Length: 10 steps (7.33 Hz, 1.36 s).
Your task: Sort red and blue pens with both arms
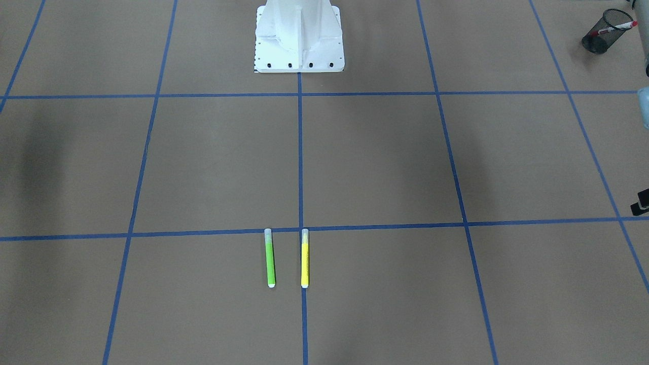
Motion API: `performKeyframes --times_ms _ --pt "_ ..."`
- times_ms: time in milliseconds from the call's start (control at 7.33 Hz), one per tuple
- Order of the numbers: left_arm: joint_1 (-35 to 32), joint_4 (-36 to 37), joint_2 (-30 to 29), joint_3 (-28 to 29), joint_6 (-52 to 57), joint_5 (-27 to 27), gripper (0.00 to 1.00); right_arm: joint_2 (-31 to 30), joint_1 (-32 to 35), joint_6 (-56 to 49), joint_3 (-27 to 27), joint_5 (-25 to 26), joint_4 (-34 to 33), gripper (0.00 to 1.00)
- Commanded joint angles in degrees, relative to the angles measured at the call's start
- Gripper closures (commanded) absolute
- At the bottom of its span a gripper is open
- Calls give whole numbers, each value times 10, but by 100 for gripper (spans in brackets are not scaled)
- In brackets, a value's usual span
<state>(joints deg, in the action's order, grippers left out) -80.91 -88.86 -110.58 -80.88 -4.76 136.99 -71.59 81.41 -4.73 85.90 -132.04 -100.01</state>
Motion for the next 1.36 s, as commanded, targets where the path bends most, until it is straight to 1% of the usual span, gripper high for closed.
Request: performKeyframes --times_ms 0,136,273,545,682,1091,1227 --pt "-4 7 28 -30 23 2 0 0 1 -5 1 2 -3 0" --pt "-4 37 28 -38 22 2 0 1 4 -5 1 1 -4 0" --pt "-5 74 23 -45 24 -4 0 -5 5 -5 14 1 -7 0" --pt "-11 78 36 -76 24 -6 0 -6 4 -5 20 0 -13 0" --pt "-10 77 54 -88 24 -6 0 -5 4 -5 21 -1 -13 0" --pt "-8 68 56 -89 23 -4 0 -6 4 -7 20 2 -13 0" --pt "-8 68 57 -89 22 -6 0 -4 -6 -6 15 10 -12 0"
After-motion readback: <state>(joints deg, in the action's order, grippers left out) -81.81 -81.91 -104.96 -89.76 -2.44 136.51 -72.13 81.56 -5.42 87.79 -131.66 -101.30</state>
